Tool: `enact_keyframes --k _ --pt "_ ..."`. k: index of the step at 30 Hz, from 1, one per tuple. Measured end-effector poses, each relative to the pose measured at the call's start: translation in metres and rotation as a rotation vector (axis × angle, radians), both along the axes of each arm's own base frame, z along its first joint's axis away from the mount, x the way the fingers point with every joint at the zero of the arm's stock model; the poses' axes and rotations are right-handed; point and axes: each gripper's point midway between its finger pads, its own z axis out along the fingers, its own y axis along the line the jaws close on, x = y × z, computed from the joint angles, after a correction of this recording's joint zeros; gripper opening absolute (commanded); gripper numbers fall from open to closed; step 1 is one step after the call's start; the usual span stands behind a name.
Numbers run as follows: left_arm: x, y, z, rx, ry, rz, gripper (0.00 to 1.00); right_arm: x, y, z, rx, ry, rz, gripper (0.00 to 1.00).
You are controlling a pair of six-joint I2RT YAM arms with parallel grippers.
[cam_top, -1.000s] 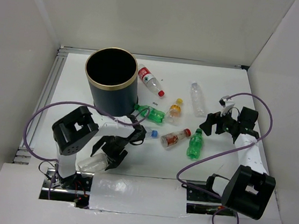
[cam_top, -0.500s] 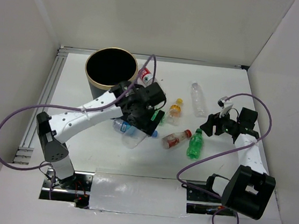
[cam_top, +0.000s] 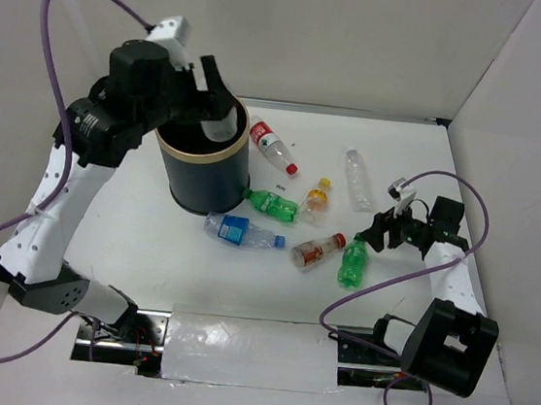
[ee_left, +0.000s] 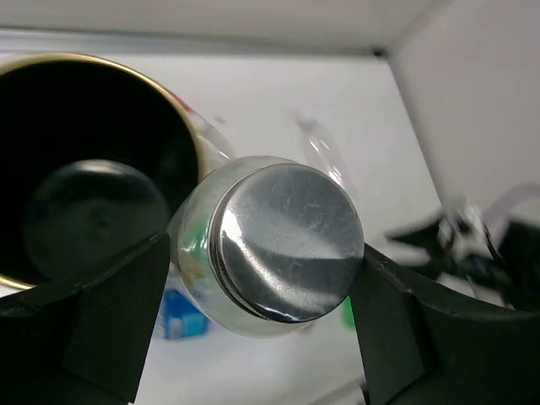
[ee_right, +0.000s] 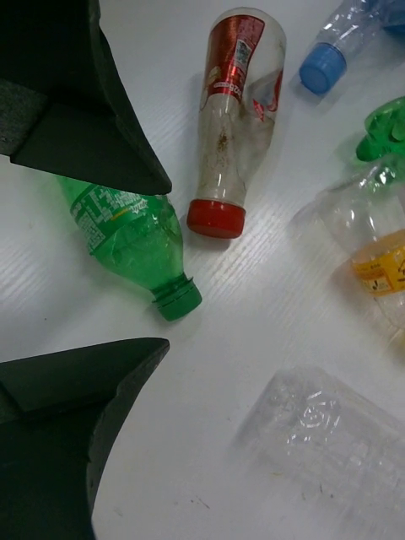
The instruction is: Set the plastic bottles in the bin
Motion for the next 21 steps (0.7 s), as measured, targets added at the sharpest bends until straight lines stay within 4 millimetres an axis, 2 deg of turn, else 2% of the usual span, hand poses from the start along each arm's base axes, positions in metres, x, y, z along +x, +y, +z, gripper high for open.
enact_keyframes --k 2,4,7,8,10,12,13,14,17,21 --pt "0.023 0.035 -0.003 0.000 -0.032 0.135 0.00 -0.005 0.003 -0.002 -0.016 -0.014 0.052 0.80" --pt "0.047 0.064 -0.016 0.016 -0.034 0.248 0.00 -0.012 0.010 -0.005 -0.039 -0.036 0.128 0.85" --pt "0.080 0.090 -0.051 0.060 0.017 0.353 0.01 -0.023 0.024 -0.008 -0.084 -0.081 0.275 0.88" --pt "0.089 0.094 -0.063 0.076 0.036 0.374 0.12 -0.028 0.033 -0.010 -0.098 -0.098 0.344 0.89" --pt "0.105 0.097 -0.087 0.108 0.076 0.402 0.46 -0.035 0.048 -0.014 -0.117 -0.121 0.460 0.93" --pt "0.115 0.097 -0.106 0.135 0.110 0.414 0.77 -0.044 0.065 -0.021 -0.136 -0.129 0.574 0.97" --pt "0.118 0.097 -0.113 0.146 0.123 0.418 0.83 -0.050 0.074 -0.024 -0.148 -0.132 0.634 0.99" --pt "0.120 0.098 -0.117 0.156 0.130 0.420 0.94 -0.055 0.083 -0.027 -0.158 -0.134 0.689 1.00" --pt "0.120 0.100 -0.115 0.172 0.119 0.422 0.98 -0.065 0.103 -0.030 -0.202 -0.171 0.816 1.00" --pt "0.111 0.098 -0.093 0.180 0.061 0.411 1.00 -0.067 0.117 -0.036 -0.259 -0.223 0.898 1.00"
